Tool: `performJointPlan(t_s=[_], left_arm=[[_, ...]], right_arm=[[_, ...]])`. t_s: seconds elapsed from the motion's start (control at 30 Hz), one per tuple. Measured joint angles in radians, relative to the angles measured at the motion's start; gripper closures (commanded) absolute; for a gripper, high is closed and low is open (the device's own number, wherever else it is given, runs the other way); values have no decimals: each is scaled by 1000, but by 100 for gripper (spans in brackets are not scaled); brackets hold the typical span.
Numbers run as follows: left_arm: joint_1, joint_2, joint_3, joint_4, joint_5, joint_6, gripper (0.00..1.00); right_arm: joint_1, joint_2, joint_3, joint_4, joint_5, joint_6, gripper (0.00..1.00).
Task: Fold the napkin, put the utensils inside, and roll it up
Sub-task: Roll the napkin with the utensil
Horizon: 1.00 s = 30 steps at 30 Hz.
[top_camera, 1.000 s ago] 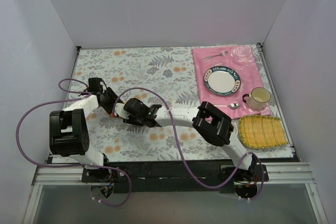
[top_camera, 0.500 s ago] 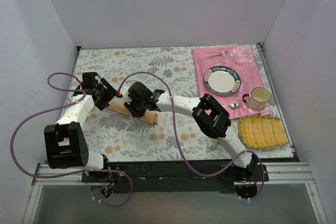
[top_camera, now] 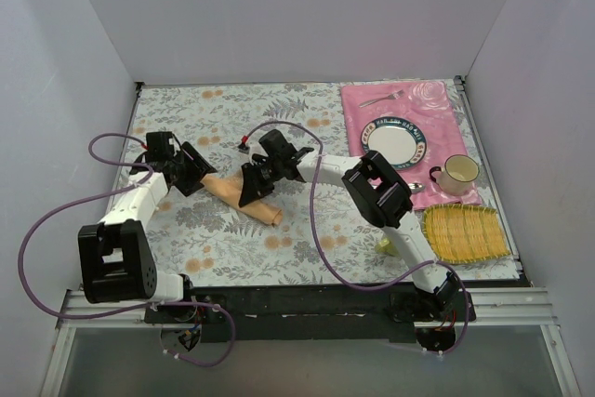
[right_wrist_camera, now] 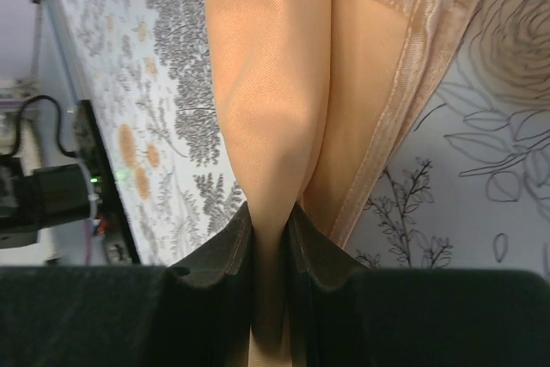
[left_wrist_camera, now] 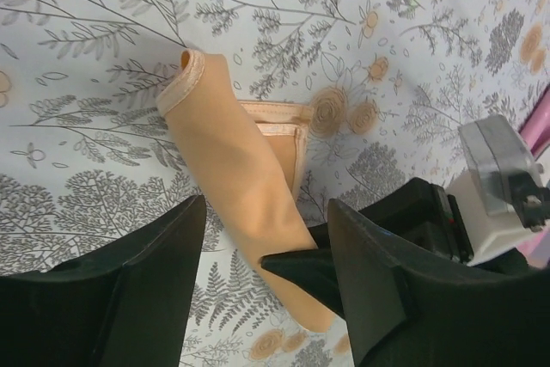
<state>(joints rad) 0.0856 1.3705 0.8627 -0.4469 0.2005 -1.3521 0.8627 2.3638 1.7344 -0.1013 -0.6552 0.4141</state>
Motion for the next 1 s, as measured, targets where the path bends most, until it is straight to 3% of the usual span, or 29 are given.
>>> performJointPlan(t_s=[0.3,0.5,0.7,1.0], left_arm=[[0,128,-7,114,129,-39,45],[0,208,-7,146,125,-39,46],[0,243,-7,166,114,-34,46],[0,246,-6,169,111,-26,46]], right_arm=[[-32,1,-168,271,-167,264,75],[-46,1,-193,321,-193,319,62],[-50,-12,-136,174,-173,203,47],[-19,-89,-6,-186,92,-172,30]])
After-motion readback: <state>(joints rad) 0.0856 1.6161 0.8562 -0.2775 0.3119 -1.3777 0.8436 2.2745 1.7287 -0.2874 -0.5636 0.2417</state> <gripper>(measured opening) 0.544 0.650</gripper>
